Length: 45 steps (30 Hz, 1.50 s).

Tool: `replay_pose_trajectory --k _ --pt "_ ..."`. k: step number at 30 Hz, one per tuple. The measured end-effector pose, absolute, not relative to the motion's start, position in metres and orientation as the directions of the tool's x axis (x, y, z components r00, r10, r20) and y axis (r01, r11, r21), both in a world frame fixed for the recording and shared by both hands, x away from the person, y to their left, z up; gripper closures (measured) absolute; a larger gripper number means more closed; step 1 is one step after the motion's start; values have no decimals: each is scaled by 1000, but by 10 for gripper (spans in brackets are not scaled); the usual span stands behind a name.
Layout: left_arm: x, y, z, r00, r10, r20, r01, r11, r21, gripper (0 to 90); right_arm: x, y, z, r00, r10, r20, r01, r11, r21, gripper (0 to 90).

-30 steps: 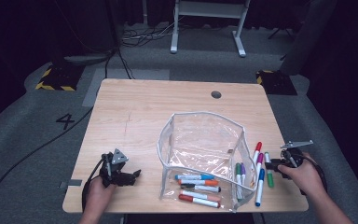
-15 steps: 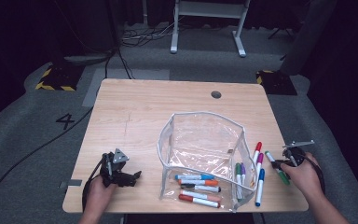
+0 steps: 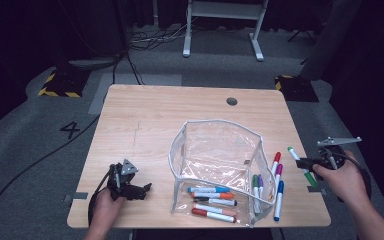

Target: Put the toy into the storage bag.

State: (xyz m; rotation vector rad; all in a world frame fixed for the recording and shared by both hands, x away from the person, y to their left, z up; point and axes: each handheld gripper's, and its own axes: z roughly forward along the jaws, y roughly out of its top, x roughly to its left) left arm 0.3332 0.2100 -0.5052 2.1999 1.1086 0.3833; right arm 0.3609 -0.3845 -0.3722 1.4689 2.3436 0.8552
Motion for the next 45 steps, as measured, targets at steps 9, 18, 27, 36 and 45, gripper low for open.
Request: replay_pose_trajectory --k 9,18,27,36,45 --pt "333 210 -505 603 797 -24 612 -443 655 0 346 -361 -309 -572 816 81 654 394 646 768" --pt "333 210 -505 603 797 -25 612 -443 656 0 336 -333 -267 -669 740 71 587 468 661 769" --pt "333 210 -505 604 797 -24 611 -443 656 0 332 -294 -242 -758 650 58 518 546 658 769" --pt "333 210 -505 604 796 -24 611 -444 655 0 336 -245 -233 -833 551 53 453 622 638 768" --pt "333 210 -505 604 797 -25 612 -443 655 0 339 -196 -243 -892 444 83 399 691 603 769"
